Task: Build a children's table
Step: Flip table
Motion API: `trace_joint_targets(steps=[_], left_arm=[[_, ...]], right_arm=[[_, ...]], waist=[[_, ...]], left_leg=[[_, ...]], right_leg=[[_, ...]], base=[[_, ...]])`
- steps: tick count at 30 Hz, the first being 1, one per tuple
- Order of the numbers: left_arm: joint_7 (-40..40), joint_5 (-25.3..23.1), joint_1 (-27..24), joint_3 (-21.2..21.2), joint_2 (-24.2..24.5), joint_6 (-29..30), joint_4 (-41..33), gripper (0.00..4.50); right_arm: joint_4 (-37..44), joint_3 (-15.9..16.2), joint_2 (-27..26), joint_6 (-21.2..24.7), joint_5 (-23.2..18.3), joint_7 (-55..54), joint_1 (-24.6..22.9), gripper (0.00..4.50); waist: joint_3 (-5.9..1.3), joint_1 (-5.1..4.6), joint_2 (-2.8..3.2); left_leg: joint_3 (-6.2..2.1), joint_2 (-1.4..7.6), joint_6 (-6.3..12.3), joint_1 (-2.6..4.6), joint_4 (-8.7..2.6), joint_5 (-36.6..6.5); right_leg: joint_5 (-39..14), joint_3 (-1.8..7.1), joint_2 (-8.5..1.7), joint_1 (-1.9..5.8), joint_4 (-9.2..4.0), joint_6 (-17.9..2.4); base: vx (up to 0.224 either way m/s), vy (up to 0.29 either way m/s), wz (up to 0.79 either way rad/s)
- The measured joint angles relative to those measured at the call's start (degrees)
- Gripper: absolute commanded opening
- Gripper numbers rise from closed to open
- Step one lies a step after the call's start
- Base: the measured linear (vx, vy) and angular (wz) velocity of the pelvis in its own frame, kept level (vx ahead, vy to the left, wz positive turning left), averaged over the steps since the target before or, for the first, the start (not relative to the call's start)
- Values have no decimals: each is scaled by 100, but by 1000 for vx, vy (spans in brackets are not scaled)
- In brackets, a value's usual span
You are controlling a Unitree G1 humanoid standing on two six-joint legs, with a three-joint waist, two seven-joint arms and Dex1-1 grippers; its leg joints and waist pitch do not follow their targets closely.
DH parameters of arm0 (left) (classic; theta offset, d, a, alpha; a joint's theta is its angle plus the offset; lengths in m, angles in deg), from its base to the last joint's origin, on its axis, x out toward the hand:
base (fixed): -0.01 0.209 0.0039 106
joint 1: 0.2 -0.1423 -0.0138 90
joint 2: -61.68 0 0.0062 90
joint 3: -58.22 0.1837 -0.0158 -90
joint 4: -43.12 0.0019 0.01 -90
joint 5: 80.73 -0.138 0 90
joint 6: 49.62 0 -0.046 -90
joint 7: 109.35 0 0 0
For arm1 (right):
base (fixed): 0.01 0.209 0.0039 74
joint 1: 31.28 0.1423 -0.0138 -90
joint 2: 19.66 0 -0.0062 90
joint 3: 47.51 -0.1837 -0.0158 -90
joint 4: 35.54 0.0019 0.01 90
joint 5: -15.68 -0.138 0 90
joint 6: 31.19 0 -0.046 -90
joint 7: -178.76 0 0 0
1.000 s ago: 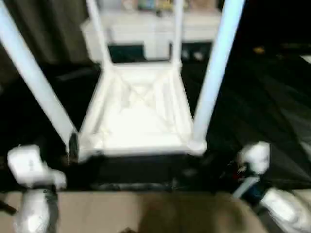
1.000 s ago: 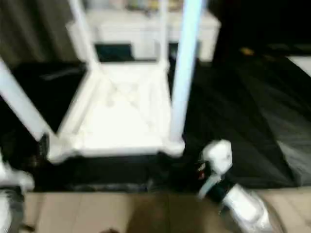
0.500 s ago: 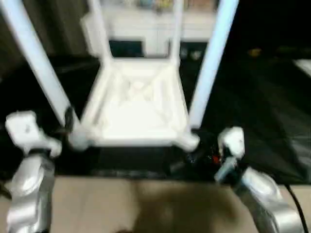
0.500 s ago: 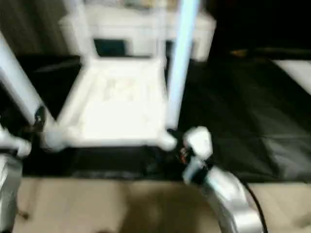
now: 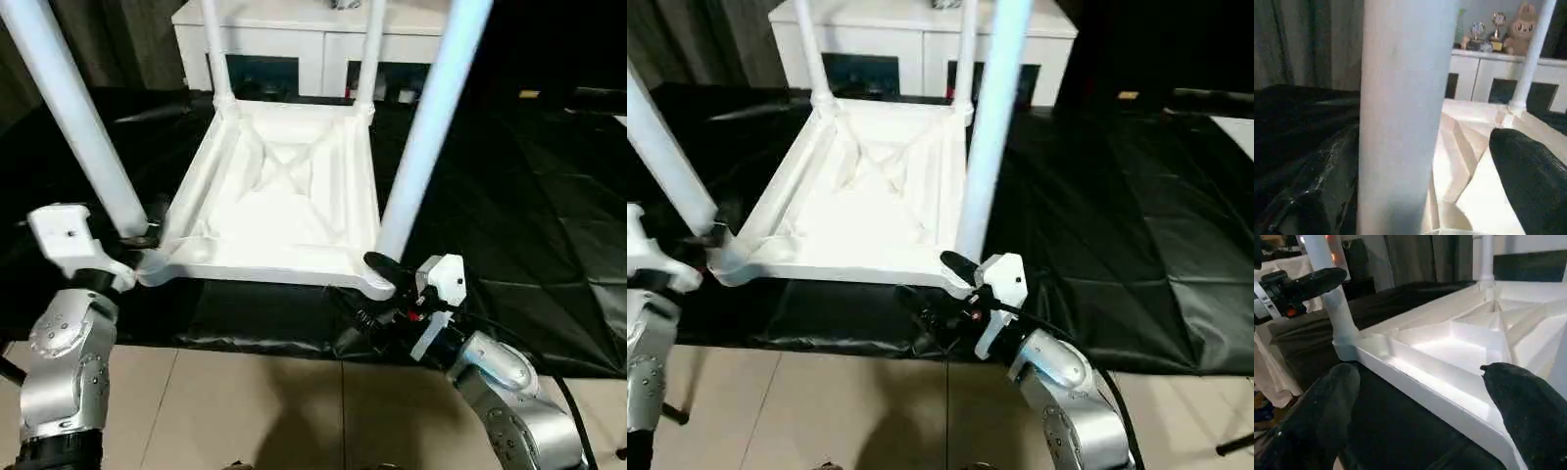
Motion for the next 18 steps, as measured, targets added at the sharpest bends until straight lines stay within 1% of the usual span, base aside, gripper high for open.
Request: trace_joint_targets(steps=[2, 5, 8, 10, 11, 15, 16, 18], left_arm=[[-7, -53, 172, 17, 44, -6, 224, 445], [16, -161, 508, 4, 125, -58, 581, 445], [52, -159, 673, -27, 164, -30, 611, 445], [80, -148, 676, -25, 154, 66, 573, 445], [96, -137, 671, -24, 137, 113, 546, 410], [243, 21, 496, -49, -12, 253, 225, 404], [279, 51, 442, -54, -61, 304, 138, 374], [310, 119, 294, -68, -175, 365, -94, 369]], right_arm=[[0, 0, 0, -1, 2, 0, 3, 450], [-3, -1, 3, -4, 5, -2, 14, 450], [-3, 0, 13, -5, 8, -2, 20, 450], [-4, -1, 21, -5, 9, -2, 19, 450], [-4, -1, 25, -5, 10, -2, 18, 450], [-3, -1, 29, -5, 14, 0, -39, 450], [-2, -1, 37, -5, 14, 0, -56, 450], [-3, 0, 49, -5, 14, 0, -88, 450]], waist=[[-3, 9, -4], [-3, 17, -4], [-4, -1, -2], [-3, -22, -2], [-3, -24, -2], [-3, -18, -1], [-3, -16, -1], [-3, -12, -2]], left_leg=[[29, 27, 0, 6, 0, 3], [67, 49, 0, -12, 0, 12], [97, 53, 18, -15, 0, -1], [102, 56, 19, -12, 0, -2], [103, 56, 19, -11, 0, -2], [112, 64, 14, -3, 0, 0], [115, 66, 12, -2, 0, 2], [118, 67, 12, 0, 0, 2]], right_leg=[[-7, -1, 3, -3, 0, 11], [-19, -6, 4, -5, -7, 20], [-27, 4, 1, -4, -9, 15], [-28, 6, 1, -4, -8, 15], [-28, 7, 1, -4, -7, 15], [-28, 5, 1, 2, -3, 15], [-27, 6, 1, 2, -3, 15], [-27, 7, -1, 7, -2, 15]], base=[[61, -3, 11], [19, 1, 2], [0, 0, 0], [0, 0, 0], [0, 0, 0], [0, 0, 0], [0, 0, 0], [0, 0, 0]])
